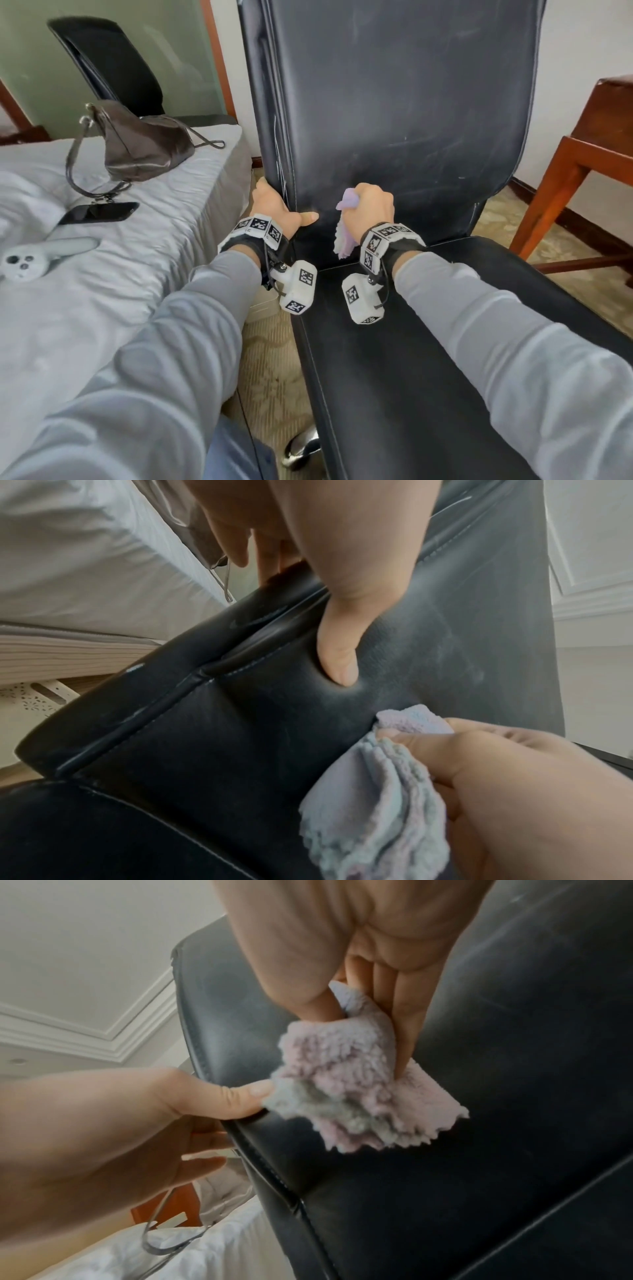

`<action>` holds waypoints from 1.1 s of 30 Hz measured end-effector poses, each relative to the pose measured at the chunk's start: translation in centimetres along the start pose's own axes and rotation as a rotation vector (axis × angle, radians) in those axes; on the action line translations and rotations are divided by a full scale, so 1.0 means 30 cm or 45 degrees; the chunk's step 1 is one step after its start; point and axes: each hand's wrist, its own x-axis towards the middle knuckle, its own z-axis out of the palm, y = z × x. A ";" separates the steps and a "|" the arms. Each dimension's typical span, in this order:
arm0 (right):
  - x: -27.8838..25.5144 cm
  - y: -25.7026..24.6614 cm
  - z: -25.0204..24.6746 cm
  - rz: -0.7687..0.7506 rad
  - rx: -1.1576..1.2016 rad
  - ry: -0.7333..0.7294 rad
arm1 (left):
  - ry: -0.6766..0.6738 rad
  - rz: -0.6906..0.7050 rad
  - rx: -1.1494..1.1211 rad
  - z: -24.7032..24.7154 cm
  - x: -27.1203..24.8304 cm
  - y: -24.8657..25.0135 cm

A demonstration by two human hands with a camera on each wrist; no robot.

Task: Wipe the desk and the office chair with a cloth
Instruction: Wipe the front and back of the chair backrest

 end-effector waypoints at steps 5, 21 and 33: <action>-0.075 0.014 0.010 -0.061 0.105 -0.011 | 0.077 -0.023 -0.056 -0.037 -0.086 -0.026; -0.213 -0.083 0.032 -0.817 0.210 0.105 | 0.199 0.036 0.008 -0.094 -0.243 -0.048; -0.301 -0.233 -0.006 -1.188 -0.155 0.496 | 0.314 0.314 0.031 -0.175 -0.389 -0.140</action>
